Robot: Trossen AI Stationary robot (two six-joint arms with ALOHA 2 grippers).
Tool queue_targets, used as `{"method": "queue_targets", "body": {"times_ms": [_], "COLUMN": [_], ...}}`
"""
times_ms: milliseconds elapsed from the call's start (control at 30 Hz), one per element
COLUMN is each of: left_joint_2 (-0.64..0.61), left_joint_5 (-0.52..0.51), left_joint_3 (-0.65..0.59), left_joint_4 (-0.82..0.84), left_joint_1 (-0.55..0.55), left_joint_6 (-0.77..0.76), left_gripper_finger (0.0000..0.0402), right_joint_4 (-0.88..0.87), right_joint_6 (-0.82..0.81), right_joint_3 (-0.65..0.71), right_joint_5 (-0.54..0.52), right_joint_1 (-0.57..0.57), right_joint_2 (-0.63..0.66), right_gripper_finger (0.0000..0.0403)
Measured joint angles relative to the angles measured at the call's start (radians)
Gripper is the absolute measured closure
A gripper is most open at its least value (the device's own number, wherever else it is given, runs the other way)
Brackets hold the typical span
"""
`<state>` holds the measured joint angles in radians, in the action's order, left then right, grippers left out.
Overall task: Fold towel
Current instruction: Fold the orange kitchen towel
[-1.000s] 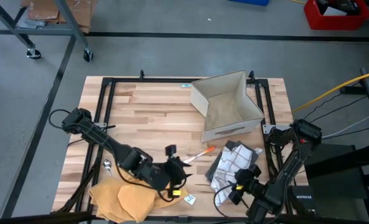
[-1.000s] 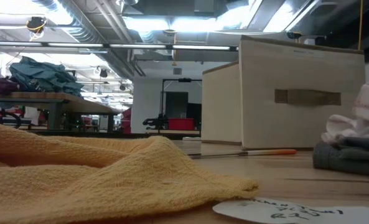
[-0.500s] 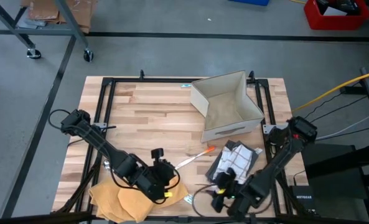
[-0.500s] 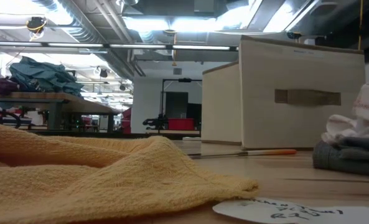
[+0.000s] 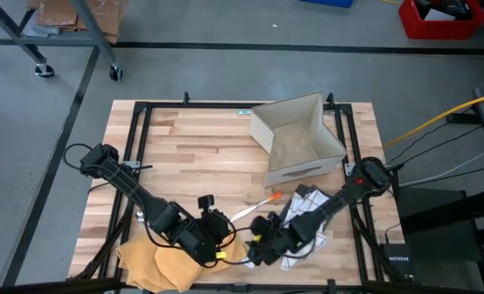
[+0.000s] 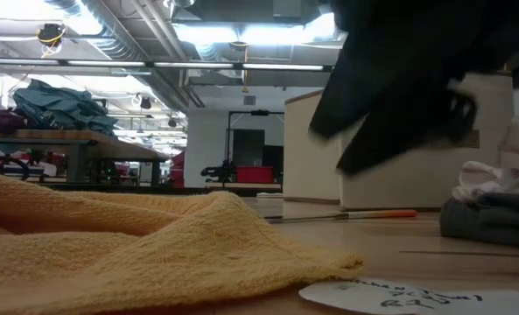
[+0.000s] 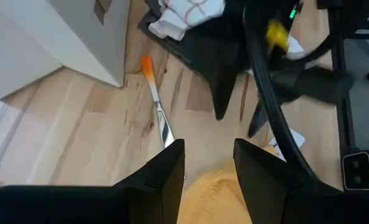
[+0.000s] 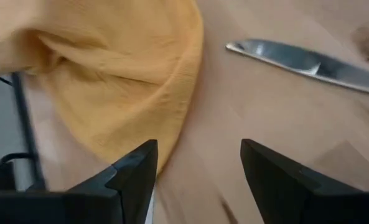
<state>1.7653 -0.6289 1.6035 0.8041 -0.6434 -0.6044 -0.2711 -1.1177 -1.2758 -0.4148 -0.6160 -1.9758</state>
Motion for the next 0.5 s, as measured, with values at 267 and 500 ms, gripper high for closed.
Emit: {"method": "queue_targets", "body": {"times_ms": [267,500], "left_joint_2": [0.000,0.000], "left_joint_5": [0.000,0.000], "left_joint_3": [0.000,0.000], "left_joint_4": [0.002,-0.001], "left_joint_1": [0.001,0.002], "left_joint_6": [-0.011,-0.009], "left_gripper_finger": [0.0270,0.0270], "right_joint_4": [0.160,0.222], "right_joint_6": [0.001,0.001], "right_joint_3": [0.000,-0.002], "right_joint_5": [0.167,0.185], "right_joint_1": [0.063,0.067], "right_joint_2": [-0.099,-0.127], "right_gripper_finger": [0.0169,0.0169]}}
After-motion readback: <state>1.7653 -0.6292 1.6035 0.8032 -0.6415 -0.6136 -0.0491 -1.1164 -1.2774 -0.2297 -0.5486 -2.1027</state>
